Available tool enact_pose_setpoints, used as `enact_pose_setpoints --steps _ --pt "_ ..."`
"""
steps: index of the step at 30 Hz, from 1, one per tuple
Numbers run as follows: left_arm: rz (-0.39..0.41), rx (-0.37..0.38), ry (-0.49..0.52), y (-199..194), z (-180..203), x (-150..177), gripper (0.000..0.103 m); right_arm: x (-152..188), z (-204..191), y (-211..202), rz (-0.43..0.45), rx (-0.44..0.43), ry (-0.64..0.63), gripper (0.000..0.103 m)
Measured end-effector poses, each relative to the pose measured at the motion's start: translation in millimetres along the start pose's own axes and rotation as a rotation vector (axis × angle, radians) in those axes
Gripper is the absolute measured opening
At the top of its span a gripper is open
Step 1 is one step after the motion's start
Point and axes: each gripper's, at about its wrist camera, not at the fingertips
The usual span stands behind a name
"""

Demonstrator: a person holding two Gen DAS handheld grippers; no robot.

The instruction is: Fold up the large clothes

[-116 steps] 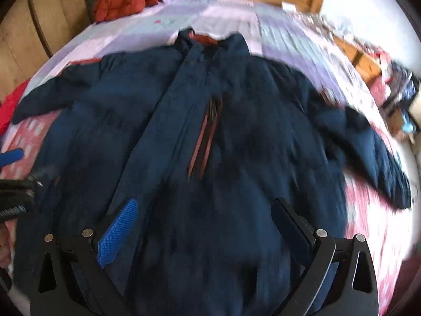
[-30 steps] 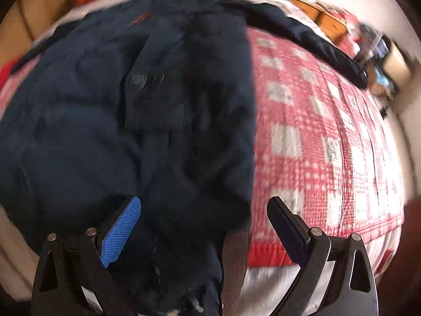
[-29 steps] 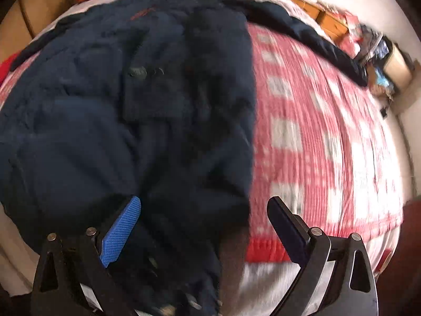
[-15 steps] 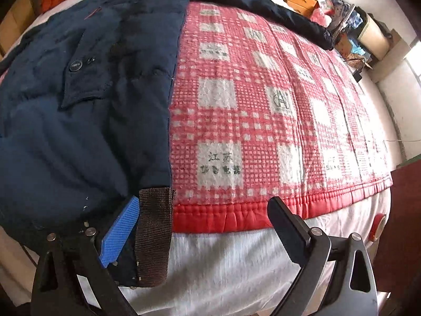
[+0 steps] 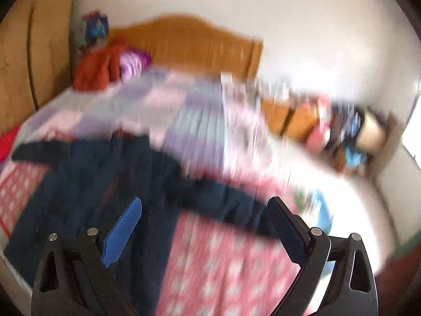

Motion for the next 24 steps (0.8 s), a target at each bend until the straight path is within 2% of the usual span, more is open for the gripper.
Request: enact_pose_setpoints --steps 3,4,6,7,8,10,13,15,17,19,24 --pt "0.040 0.001 0.022 -6 -24 -92 0.103 -111 5 1 0.084 -0.015 -0.057 0.099" --pt "0.059 -0.014 0.018 -7 -32 -128 0.103 -152 4 5 0.105 -0.025 -0.052 0.099" --pt "0.102 -0.002 -0.020 -2 -43 -191 0.103 -212 4 11 0.189 -0.074 0.004 0.102" --pt "0.120 0.006 -0.056 3 -45 -215 0.103 -227 1 7 0.207 -0.100 0.033 0.103" --pt "0.134 0.007 -0.074 7 -43 -228 0.103 -249 -2 18 0.226 -0.136 0.074 0.103" --pt "0.165 0.016 -0.105 28 -31 -256 0.103 -267 -15 48 0.256 -0.179 0.119 0.103" --pt "0.188 0.057 -0.120 75 13 -259 0.103 -254 -42 100 0.248 -0.189 0.117 0.103" --pt "0.184 0.083 -0.117 105 40 -248 0.103 -222 -66 152 0.200 -0.210 0.120 0.103" --pt "0.157 0.119 -0.114 151 73 -226 0.103 -177 -90 209 0.118 -0.222 0.129 0.103" --pt "0.090 0.130 -0.125 206 101 -197 0.103 -126 -116 264 0.019 -0.218 0.109 0.103" --pt "-0.058 0.164 -0.111 316 155 -129 0.103 -5 -164 360 -0.174 -0.188 0.039 0.103"
Point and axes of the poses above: each gripper's, at about its wrist camera, not at the fingertips, and y roughly the way its jaws point, z to its right, x to its underside, and after that the axes turned 10 degrees about y, right-handed
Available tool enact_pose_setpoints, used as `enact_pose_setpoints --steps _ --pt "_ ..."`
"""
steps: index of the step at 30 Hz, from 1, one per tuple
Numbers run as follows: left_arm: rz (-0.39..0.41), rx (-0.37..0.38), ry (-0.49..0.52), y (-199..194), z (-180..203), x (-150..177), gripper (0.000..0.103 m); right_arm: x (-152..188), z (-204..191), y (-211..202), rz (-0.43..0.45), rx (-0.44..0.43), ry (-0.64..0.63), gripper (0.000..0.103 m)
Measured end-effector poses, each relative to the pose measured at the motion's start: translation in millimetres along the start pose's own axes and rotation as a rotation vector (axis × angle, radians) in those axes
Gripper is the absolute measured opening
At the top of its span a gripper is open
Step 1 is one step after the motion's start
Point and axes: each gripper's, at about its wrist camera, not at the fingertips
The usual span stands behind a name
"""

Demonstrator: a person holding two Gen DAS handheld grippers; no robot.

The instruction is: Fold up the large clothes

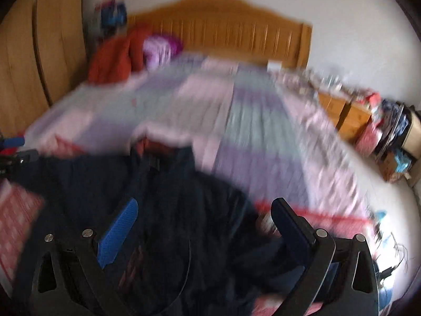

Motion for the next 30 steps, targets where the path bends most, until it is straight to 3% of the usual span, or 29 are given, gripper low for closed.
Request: enact_pose_setpoints --steps 3,7,12,13,14,17,20,25,30 --pt "-0.068 -0.003 0.039 56 21 22 0.103 46 2 65 -0.102 0.017 0.062 0.103" --pt "-0.110 -0.010 0.063 113 40 33 0.103 83 3 121 -0.163 0.021 0.155 0.103" --pt "-0.164 -0.060 -0.013 167 15 52 0.103 96 6 180 -0.228 0.068 0.106 0.103" --pt "-0.156 -0.038 -0.045 173 4 59 0.103 97 12 187 -0.239 0.093 0.089 0.103" --pt "-0.142 -0.034 -0.068 176 -4 63 0.103 102 22 193 -0.240 0.065 0.090 0.103" --pt "-0.120 -0.054 -0.100 174 -15 68 0.103 108 44 195 -0.203 0.060 0.109 0.103" --pt "-0.119 -0.097 -0.092 160 -4 62 0.103 109 41 195 -0.196 0.076 0.095 0.103" --pt "0.017 -0.017 -0.053 110 60 24 0.103 103 52 161 -0.139 0.036 0.183 0.103" --pt "0.010 0.083 -0.023 104 142 -3 0.103 110 84 124 -0.122 0.094 0.206 0.103"
Point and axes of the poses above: each gripper's, at about its wrist camera, not at the fingertips, and y roughly the way its jaws point, z to its right, x to its underside, and after that the axes turned 10 degrees about y, right-handed
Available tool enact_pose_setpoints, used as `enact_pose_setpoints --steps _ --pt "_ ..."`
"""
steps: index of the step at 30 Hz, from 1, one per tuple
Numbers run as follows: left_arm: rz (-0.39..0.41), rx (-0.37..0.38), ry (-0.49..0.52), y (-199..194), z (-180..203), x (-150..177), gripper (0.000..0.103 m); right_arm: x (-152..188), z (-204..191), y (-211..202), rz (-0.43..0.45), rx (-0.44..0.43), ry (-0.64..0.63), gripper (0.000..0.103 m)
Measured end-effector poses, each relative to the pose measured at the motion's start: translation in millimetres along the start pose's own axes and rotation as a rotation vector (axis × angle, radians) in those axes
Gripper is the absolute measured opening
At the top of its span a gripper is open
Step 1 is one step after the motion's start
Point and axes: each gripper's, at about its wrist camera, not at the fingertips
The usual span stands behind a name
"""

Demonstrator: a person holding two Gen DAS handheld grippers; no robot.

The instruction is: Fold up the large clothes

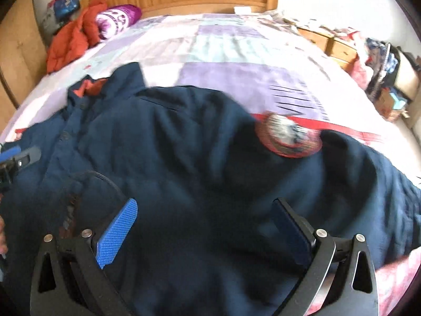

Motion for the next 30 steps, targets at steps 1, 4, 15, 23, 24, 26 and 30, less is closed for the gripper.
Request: enact_pose_setpoints --steps 1,4,15,23,24,26,30 --pt "-0.011 0.011 -0.005 0 12 -3 0.103 0 9 -4 -0.005 0.014 0.000 0.103" --pt "-0.041 0.039 0.016 4 53 0 0.103 7 44 -21 -0.005 0.041 0.029 0.103" --pt "-0.163 -0.058 0.039 41 113 20 0.103 37 158 -73 0.015 0.127 0.133 0.103" --pt "-0.137 -0.087 0.028 42 115 28 0.103 60 236 -97 0.009 0.199 0.246 0.103" --pt "-0.137 -0.092 0.031 44 112 26 0.103 63 248 -101 0.011 0.211 0.271 0.103" --pt "-0.129 -0.105 0.038 44 114 28 0.103 67 278 -111 0.019 0.251 0.330 0.103" --pt "-0.109 -0.127 0.053 41 122 30 0.103 80 339 -126 0.015 0.325 0.460 0.103"
Point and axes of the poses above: each gripper's, at about its wrist camera, not at the fingertips, and y roughly the way its jaws point, z to its right, x to its underside, and after that the axes turned 10 degrees about y, right-handed
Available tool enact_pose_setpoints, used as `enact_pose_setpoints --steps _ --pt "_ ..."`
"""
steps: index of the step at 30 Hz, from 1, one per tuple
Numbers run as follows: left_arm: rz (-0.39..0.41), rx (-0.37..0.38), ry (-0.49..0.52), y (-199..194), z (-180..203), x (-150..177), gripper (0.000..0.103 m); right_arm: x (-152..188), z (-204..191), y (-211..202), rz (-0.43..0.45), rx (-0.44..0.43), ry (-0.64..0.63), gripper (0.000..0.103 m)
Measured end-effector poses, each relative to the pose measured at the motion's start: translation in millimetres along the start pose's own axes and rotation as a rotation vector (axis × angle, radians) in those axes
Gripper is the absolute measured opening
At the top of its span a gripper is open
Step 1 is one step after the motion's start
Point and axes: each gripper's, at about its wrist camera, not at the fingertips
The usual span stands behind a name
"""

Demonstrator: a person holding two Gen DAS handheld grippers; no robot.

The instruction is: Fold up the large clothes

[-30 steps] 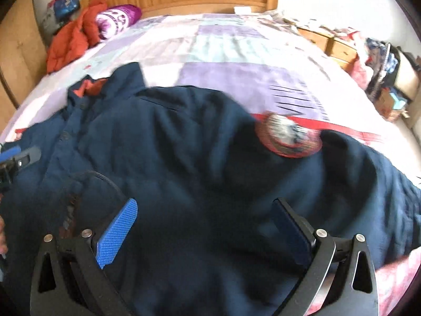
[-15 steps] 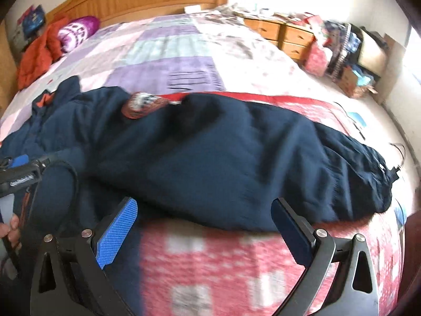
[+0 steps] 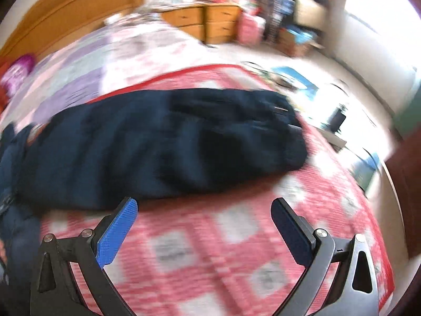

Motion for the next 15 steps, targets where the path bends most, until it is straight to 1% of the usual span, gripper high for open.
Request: enact_pose_setpoints --steps 1,4,6,9,12,15 --pt "0.002 -0.003 0.000 -1 4 0 0.103 -4 16 1 0.000 0.009 0.036 0.103" --pt "0.006 -0.016 0.008 -1 8 1 0.103 -7 48 5 -0.025 0.022 0.106 0.103" --pt "0.010 -0.026 0.014 -2 8 1 0.103 -4 66 10 -0.053 0.012 0.163 0.103" --pt "0.015 -0.032 0.018 -6 11 2 0.103 2 85 18 -0.101 -0.044 0.256 0.103" --pt "0.022 -0.039 0.022 -7 13 4 0.103 4 88 23 -0.114 -0.107 0.309 0.103" --pt "0.028 -0.044 0.025 -9 15 5 0.103 -6 83 30 -0.108 -0.184 0.359 0.103"
Point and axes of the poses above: each gripper's, at about its wrist camera, not at the fingertips, and y roughly the way its jaws point, z to its right, x to its underside, and after that the axes turned 10 degrees about y, right-handed
